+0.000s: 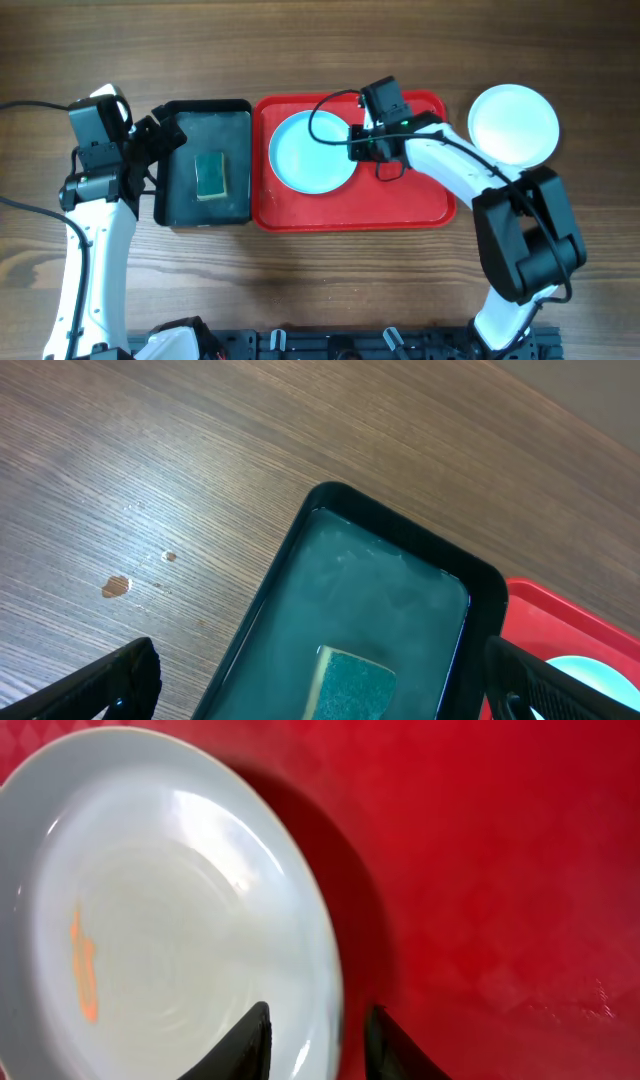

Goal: Clean dirty plates on tray and stack at the side

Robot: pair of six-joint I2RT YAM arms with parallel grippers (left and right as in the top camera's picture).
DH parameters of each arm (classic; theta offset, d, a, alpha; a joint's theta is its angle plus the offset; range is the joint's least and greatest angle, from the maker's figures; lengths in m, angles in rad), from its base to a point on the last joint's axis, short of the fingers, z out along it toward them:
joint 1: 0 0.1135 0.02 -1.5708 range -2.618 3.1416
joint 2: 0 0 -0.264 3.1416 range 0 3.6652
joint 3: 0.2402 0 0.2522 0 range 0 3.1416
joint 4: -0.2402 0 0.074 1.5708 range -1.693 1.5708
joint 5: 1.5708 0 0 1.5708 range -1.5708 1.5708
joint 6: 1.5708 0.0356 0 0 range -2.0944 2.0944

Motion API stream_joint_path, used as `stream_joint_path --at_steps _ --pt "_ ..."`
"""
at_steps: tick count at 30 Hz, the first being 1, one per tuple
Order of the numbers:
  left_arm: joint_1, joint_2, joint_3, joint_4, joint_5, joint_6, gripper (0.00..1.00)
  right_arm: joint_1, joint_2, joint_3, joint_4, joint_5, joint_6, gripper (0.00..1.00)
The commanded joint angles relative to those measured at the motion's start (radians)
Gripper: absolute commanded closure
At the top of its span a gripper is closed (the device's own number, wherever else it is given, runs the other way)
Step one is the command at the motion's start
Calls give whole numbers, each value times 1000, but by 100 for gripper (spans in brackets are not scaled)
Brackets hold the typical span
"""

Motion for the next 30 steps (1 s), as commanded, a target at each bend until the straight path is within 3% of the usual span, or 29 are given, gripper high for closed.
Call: stream_joint_path --at_steps 1,9,17,20,23,30 --pt "2 -2 11 2 -6 -9 0 3 15 13 19 58 -18 75" --pt "2 -2 11 2 -6 -9 0 3 61 9 45 94 -19 80" --pt "2 -2 11 2 -6 -8 0 3 45 10 15 127 -19 92" --pt "2 -2 11 2 -6 -9 0 3 -6 10 -19 185 -20 91" --pt "2 -2 11 2 -6 -9 0 3 -13 10 -27 184 -20 83" --pt "2 -2 11 2 -6 -9 0 3 -12 9 -29 184 -57 85"
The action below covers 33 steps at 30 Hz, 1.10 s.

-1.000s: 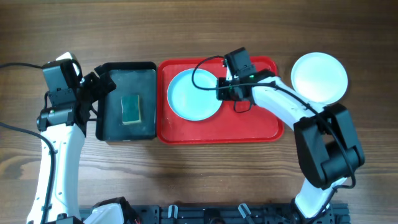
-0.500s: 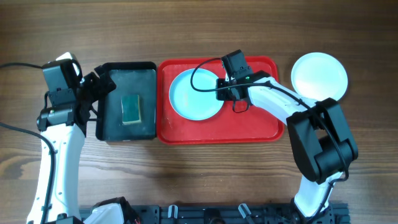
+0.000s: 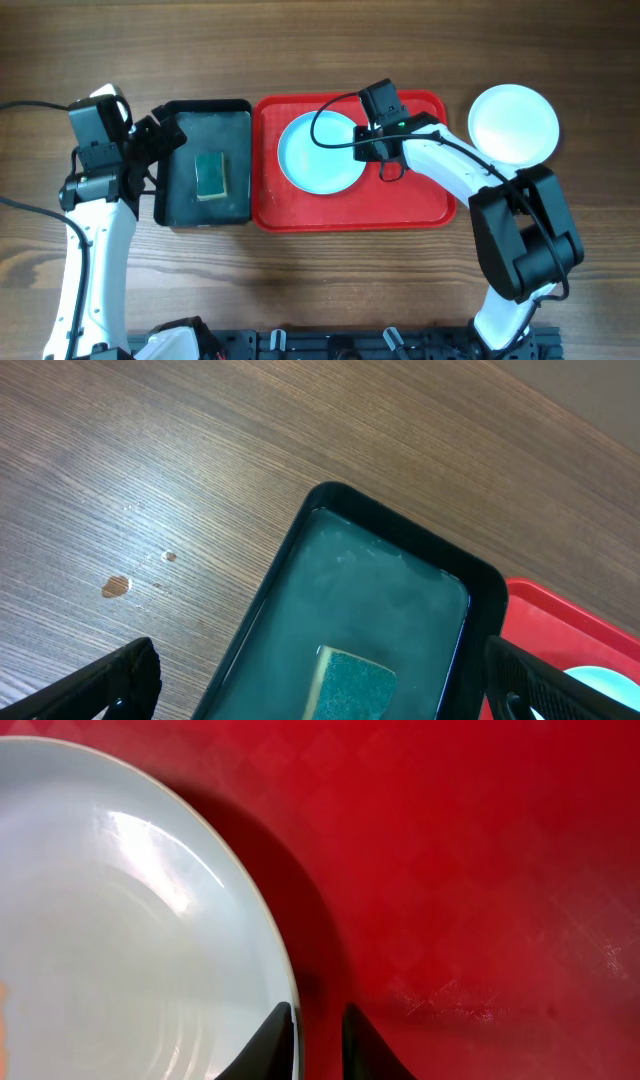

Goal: Clean dirty plates on tray and stack at the side

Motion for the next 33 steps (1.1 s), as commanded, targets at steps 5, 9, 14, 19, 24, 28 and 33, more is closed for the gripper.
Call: stream_joint_path --at_steps 5,9,14,19,24,28,33 --pt "2 -2 11 2 -6 -8 0 2 -24 8 -4 14 -26 89" --pt "2 -2 11 2 -6 -8 0 2 -19 8 -3 -18 -26 89" --pt "2 -2 11 2 -6 -9 0 2 -3 4 5 -14 -32 91" --pt "2 -2 11 2 -6 -8 0 2 -4 5 16 5 -34 93" --pt "2 -2 11 2 -6 -9 0 3 -4 5 15 5 -59 89" --pt "2 -2 11 2 -6 -9 0 12 -4 4 14 5 -73 90" --pt "2 -2 11 2 -6 -9 0 14 -4 3 8 5 -81 96"
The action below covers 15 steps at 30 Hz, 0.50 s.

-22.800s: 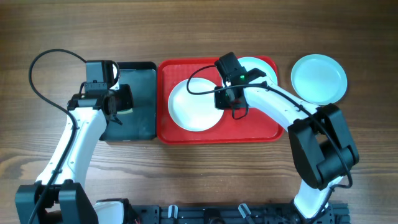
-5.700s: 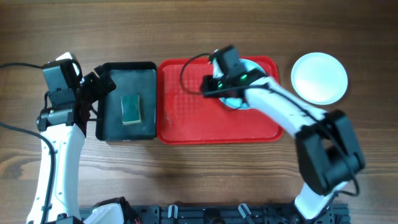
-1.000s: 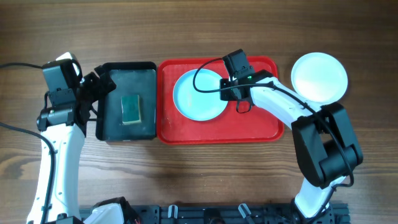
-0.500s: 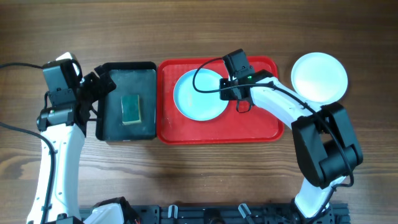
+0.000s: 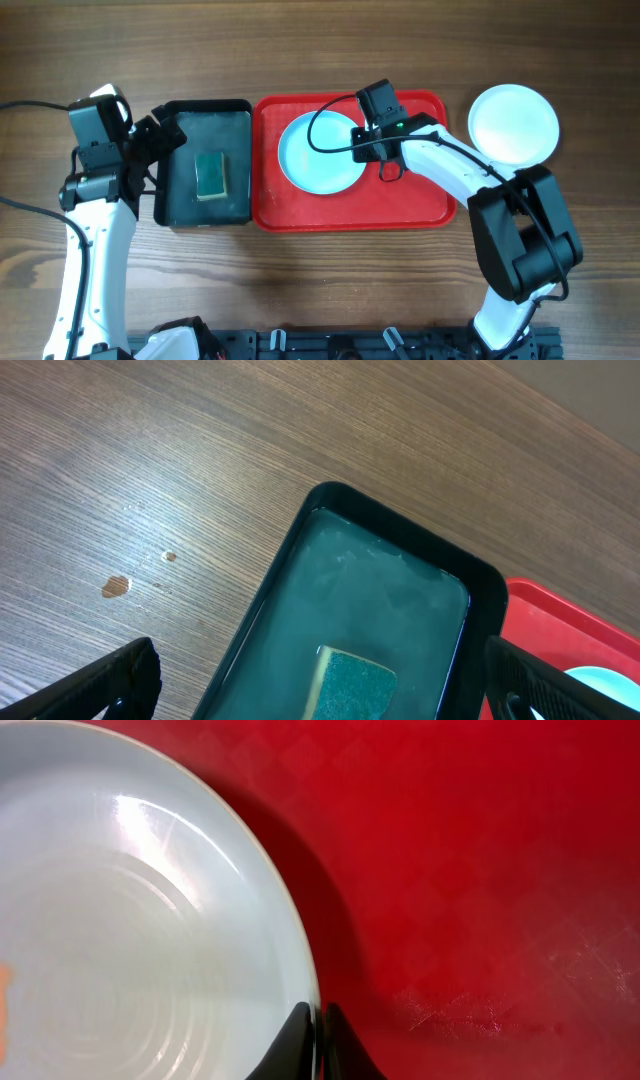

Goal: Clean dirty plates on tray and stack at the side

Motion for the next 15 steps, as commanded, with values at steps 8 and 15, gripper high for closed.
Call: stream_joint_path --at_steps 8,15 --pt "2 -2 11 2 -6 -9 0 6 -5 11 -14 20 -19 96" --pt "2 -2 11 2 -6 -9 0 6 -5 11 -28 24 -19 96"
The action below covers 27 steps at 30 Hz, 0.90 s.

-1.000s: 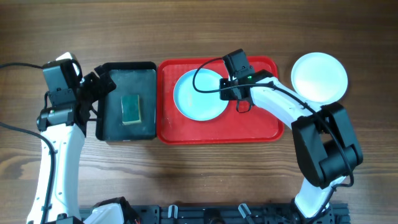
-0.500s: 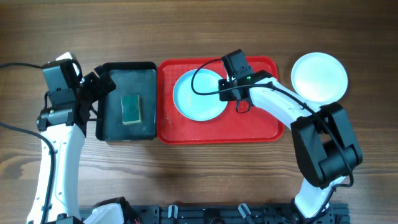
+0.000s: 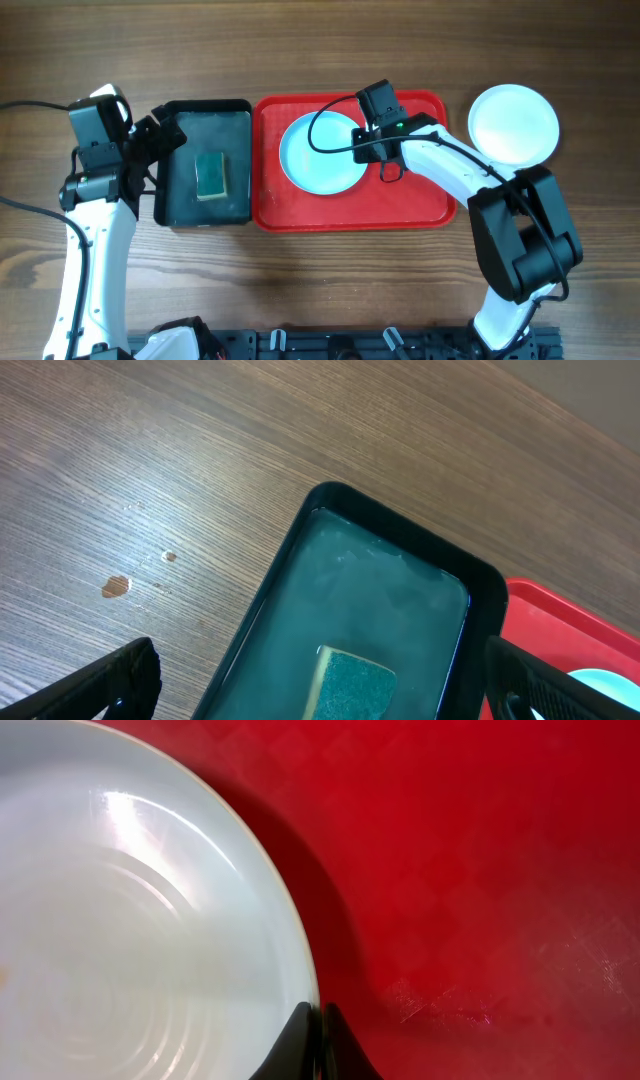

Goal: Clean dirty plates on tray and stack at the side

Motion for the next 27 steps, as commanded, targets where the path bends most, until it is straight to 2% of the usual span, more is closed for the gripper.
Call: stream_joint_path --at_steps 1,7,13,22,27 --pt "2 -2 11 2 -5 -9 0 5 -5 11 -12 10 -19 95" --pt "2 -2 11 14 -4 -9 0 5 -5 11 -10 21 -19 96" --pt "2 -2 11 -94 188 -9 0 5 -5 11 -13 21 -18 96" --pt "2 -2 11 -136 431 -8 0 5 -5 11 -16 21 -19 96" --pt "-29 -2 11 -137 454 30 0 5 -5 11 -17 21 -19 96"
